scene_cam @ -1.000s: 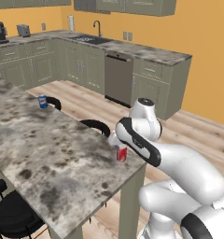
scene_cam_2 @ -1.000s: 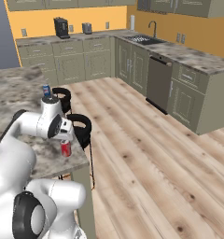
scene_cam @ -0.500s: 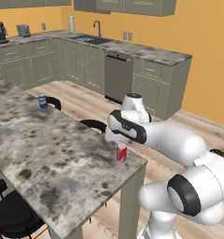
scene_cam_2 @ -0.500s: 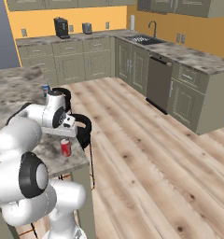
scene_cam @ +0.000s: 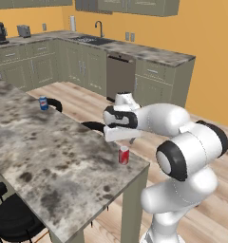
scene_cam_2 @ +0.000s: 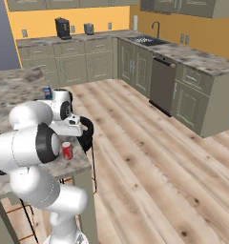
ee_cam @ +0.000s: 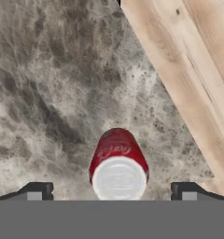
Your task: Four empty soda cans are scattered around the kitchen. Gather all the cans and cluster them next to the stove for recycling.
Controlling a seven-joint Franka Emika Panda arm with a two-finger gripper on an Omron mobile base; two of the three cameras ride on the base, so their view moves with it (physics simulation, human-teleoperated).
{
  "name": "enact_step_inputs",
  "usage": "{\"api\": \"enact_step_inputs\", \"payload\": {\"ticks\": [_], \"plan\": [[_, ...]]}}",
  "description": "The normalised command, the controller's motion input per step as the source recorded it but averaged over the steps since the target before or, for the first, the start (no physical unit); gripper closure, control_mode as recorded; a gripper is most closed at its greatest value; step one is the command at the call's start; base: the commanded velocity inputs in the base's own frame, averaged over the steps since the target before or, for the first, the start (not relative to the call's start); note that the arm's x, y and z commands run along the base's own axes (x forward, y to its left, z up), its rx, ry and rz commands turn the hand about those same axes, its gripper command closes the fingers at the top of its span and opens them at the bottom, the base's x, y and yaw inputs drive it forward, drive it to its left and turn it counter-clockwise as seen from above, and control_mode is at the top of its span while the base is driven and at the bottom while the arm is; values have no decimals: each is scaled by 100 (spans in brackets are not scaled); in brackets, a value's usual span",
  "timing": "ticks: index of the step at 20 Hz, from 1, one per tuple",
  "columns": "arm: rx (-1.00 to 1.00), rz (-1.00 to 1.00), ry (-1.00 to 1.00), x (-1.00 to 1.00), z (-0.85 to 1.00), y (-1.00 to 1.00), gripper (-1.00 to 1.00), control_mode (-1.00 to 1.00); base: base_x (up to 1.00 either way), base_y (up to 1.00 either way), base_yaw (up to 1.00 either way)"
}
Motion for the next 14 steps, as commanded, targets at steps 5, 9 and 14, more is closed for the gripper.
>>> {"api": "enact_step_inputs", "payload": {"ticks": [5,9,14], "plan": [[-11,0,10,11,-26,0,-100,-100,0,0,0],[-6,0,4,4,-21,4,-100,-100,0,0,0],[-3,-2,1,-2,-18,0,-100,-100,0,0,0]]}}
